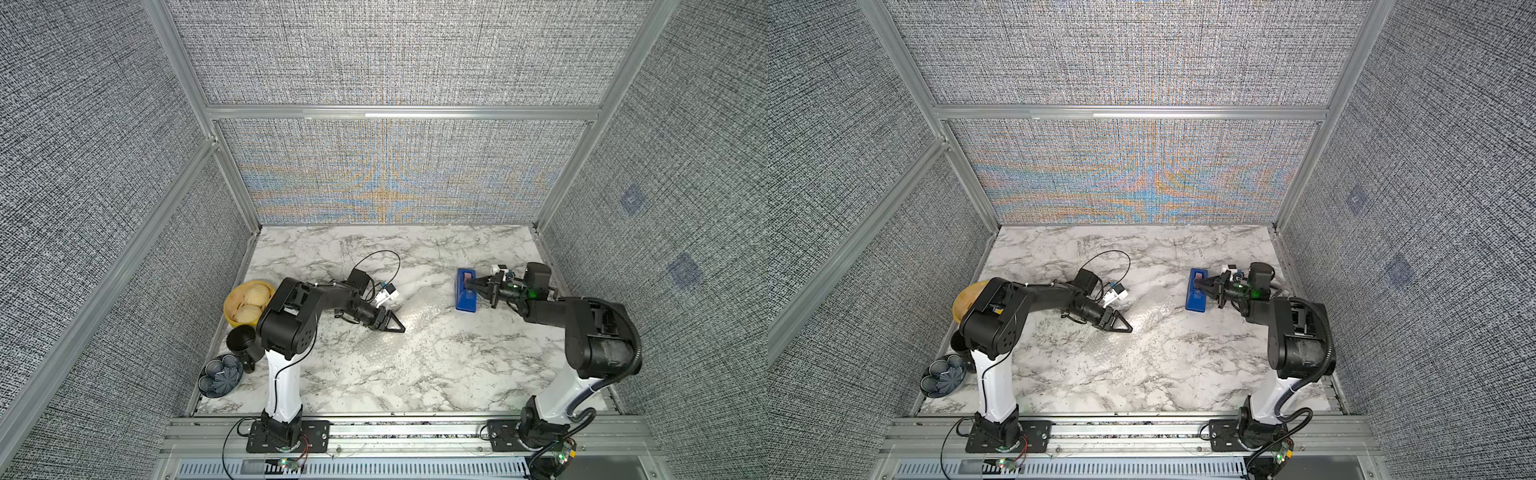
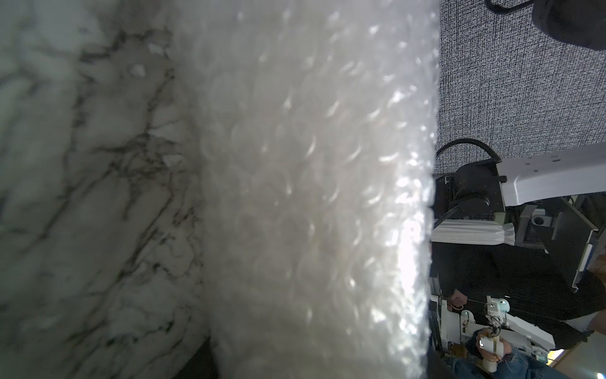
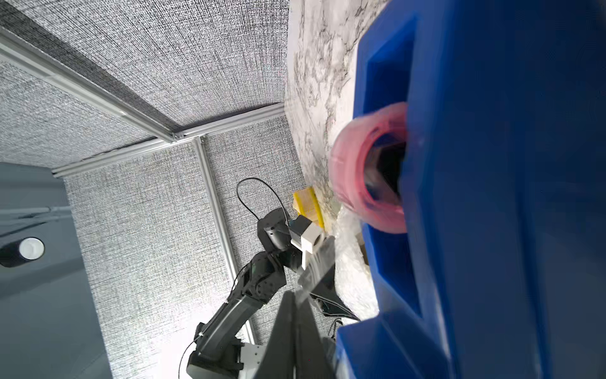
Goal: Wrap vases in bubble wrap
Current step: Tear off the tape using the Tape Cutter.
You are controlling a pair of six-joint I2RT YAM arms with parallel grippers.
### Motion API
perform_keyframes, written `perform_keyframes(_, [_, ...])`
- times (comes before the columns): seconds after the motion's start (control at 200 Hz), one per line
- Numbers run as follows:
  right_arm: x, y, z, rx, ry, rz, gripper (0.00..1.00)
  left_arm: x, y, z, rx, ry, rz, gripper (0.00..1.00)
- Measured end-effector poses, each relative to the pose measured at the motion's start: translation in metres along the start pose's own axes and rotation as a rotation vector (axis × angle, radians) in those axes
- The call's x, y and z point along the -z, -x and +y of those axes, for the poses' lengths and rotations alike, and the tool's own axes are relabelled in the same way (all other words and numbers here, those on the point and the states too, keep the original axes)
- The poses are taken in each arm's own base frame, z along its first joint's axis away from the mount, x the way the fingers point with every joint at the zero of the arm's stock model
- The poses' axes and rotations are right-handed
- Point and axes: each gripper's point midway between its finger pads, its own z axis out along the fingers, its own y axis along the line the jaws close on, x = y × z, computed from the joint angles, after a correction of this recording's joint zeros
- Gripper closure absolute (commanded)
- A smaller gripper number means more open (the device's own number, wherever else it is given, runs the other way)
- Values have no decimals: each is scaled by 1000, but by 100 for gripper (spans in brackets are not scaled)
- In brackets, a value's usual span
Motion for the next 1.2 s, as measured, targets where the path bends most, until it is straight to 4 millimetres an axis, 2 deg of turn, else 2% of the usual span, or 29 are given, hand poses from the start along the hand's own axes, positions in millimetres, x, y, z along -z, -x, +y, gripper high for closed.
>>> perform_keyframes(0.11, [1, 0, -6, 3, -8, 5, 100, 0, 0, 1, 2, 0, 1, 41])
perform_keyframes(0.23, [0, -1, -38, -50, -57, 21, 100, 0, 1, 0, -2, 1, 0, 41])
perform_keyframes(0.32, [-1, -5, -49, -66, -84, 29, 100, -1, 0, 0, -4, 4, 2, 41])
perform_keyframes(0.39, [-4, -16, -39, -73, -66, 29, 100, 0, 0, -1, -10, 7, 1, 41])
perform_keyframes(0.495, [-5, -31, 9, 23, -31, 25, 100, 0, 0, 0, -20, 18, -2, 41])
perform_keyframes(0.545, [-2, -32, 17, 78, -30, 9, 100, 0, 0, 0, -20, 18, -2, 41])
perform_keyframes(0.59, [1, -32, 6, 71, -27, 1, 100, -1, 0, 0, -19, 18, -1, 41])
perform_keyframes(0.625, [1, -34, -10, 29, -36, 0, 100, -1, 0, 1, -19, 18, -1, 41])
perform_keyframes(0.665, [0, -40, -39, -94, -79, 10, 100, -1, 1, 1, -19, 18, -2, 41])
perform_keyframes(0.705, [0, -47, -53, -159, -108, 21, 100, -1, 1, 1, -20, 17, -2, 41])
perform_keyframes(0.821, [2, -48, -32, -57, -77, 22, 100, -1, 3, 0, -21, 17, -3, 41])
perform_keyframes(0.881, [5, -53, -30, -30, -82, 24, 100, 0, 4, -1, -25, 17, -5, 41])
perform_keyframes(0.981, [12, -67, -37, 7, -119, 37, 100, 0, 4, -1, -27, 17, -5, 41])
perform_keyframes(1.201, [25, -80, -65, 50, -220, 72, 100, -1, 3, 1, -17, 15, 2, 41])
